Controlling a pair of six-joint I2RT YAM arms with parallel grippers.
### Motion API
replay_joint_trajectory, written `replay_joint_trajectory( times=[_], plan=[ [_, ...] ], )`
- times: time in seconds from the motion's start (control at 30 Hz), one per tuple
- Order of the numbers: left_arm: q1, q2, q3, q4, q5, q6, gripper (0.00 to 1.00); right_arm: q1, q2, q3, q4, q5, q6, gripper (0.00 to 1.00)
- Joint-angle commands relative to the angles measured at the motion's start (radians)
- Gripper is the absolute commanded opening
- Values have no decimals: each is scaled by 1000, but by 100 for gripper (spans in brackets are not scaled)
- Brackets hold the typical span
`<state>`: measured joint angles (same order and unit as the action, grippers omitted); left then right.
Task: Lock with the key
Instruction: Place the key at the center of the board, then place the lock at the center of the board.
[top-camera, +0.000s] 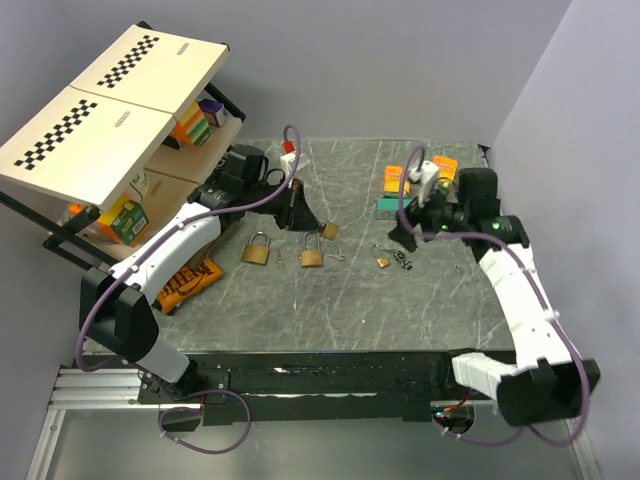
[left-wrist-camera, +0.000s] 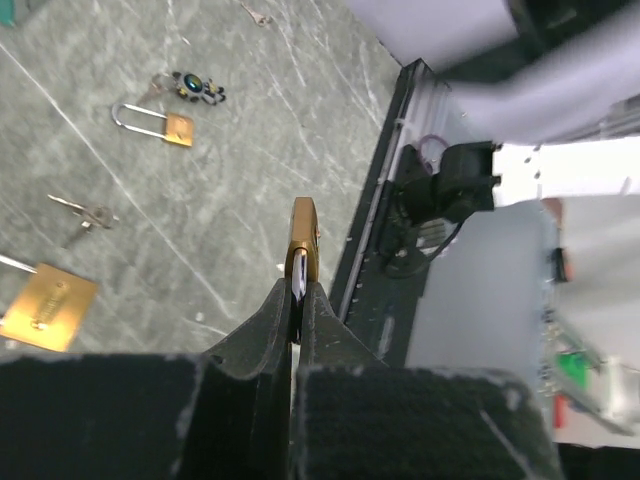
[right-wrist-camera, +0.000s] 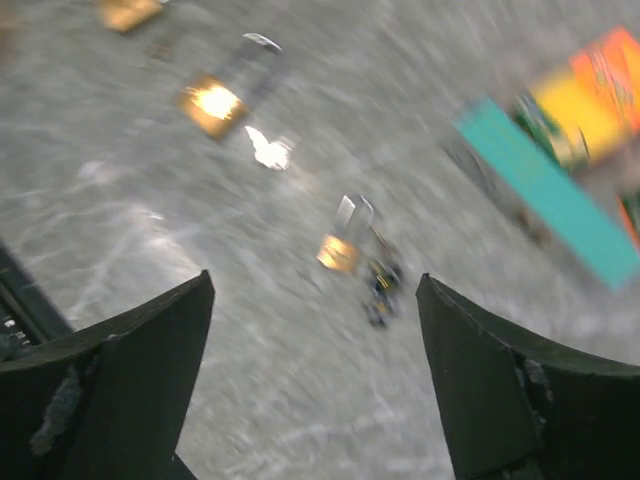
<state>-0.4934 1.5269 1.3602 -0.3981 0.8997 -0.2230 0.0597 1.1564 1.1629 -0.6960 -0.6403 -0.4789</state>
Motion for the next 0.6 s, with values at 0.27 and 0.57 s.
replay_joint_trajectory(
  times=[0.27,0.57],
  plan=[
    [-34,10,20,27,22,-200,1,515,-92,-110,326,149,-107,98],
    [-40,-14,-1,56,4,-208,1,629,-49,-147,478,268,-144,88]
  ],
)
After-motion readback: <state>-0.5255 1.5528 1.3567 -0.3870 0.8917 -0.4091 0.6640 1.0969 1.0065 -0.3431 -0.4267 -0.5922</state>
